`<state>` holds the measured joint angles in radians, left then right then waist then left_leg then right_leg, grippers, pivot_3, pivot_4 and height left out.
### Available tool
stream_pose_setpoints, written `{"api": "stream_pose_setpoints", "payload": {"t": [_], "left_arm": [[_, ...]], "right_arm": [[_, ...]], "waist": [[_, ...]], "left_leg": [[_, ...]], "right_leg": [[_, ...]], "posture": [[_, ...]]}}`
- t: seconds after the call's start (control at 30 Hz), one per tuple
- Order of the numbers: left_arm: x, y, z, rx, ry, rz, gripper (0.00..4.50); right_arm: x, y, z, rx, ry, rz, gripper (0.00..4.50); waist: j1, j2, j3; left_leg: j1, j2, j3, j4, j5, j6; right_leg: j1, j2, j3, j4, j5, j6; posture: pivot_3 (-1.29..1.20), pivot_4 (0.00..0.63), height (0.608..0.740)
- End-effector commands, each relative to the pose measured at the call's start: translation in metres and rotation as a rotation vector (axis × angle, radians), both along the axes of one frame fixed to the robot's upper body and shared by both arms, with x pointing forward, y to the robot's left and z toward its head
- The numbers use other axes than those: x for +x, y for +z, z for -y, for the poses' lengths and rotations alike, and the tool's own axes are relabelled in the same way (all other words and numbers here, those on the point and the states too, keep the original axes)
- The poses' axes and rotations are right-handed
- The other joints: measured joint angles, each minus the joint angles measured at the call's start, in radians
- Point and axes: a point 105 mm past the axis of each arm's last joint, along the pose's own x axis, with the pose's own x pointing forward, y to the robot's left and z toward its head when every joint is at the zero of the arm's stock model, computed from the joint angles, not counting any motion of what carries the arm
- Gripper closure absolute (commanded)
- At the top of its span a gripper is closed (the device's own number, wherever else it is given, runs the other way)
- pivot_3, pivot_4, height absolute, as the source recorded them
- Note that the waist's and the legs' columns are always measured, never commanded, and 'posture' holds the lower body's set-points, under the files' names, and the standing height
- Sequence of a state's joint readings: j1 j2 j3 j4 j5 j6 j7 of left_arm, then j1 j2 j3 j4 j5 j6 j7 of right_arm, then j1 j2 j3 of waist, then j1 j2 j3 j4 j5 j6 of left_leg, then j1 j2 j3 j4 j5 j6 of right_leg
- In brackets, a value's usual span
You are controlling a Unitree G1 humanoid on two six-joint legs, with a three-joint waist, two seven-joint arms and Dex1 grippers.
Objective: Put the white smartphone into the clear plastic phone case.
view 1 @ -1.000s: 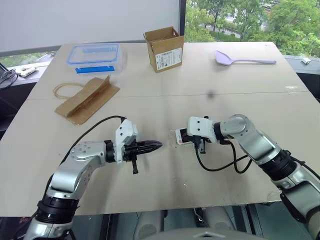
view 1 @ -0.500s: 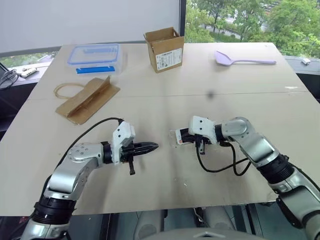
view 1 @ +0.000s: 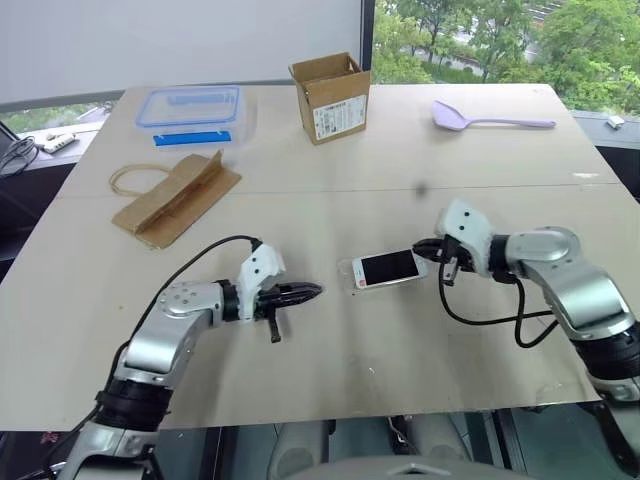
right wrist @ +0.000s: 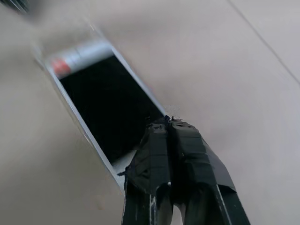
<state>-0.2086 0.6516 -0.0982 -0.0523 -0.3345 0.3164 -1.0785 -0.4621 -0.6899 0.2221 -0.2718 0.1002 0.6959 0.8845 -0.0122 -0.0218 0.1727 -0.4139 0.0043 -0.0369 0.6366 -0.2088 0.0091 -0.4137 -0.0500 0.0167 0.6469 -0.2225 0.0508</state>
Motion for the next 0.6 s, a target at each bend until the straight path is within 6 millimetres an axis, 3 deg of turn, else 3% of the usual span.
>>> {"api": "stream_pose_setpoints", "payload": {"t": [0.03, 0.2, 0.6], "left_arm": [[0.008, 0.005, 0.008, 0.009, -0.003, 0.039, 4.50], [0.010, 0.003, 0.018, 0.020, -0.008, 0.040, 4.50], [0.014, 0.015, 0.029, 0.028, -0.006, 0.047, 4.50]], "right_arm": [[0.003, 0.006, 0.011, -0.047, -0.043, 0.064, 4.45], [0.005, -0.008, 0.023, -0.141, -0.063, 0.057, 4.45], [-0.004, -0.016, -0.021, -0.122, 0.111, 0.054, 4.45]], "waist": [[-0.003, 0.000, 0.000], [-0.004, 0.000, 0.000], [-0.003, 0.000, 0.000]], "left_leg": [[0.000, 0.000, 0.001, 0.000, 0.000, 0.000], [0.000, 0.000, 0.001, 0.000, 0.000, 0.000], [0.000, 0.000, 0.000, 0.000, 0.000, 0.000]], "right_leg": [[0.000, 0.000, 0.000, 0.000, 0.000, 0.000], [0.000, 0.000, 0.001, 0.000, 0.000, 0.001], [0.000, 0.001, 0.000, 0.000, 0.000, 0.001]], "posture": [[0.00, 0.150, 0.740], [0.00, 0.150, 0.740], [0.00, 0.150, 0.740]]}}
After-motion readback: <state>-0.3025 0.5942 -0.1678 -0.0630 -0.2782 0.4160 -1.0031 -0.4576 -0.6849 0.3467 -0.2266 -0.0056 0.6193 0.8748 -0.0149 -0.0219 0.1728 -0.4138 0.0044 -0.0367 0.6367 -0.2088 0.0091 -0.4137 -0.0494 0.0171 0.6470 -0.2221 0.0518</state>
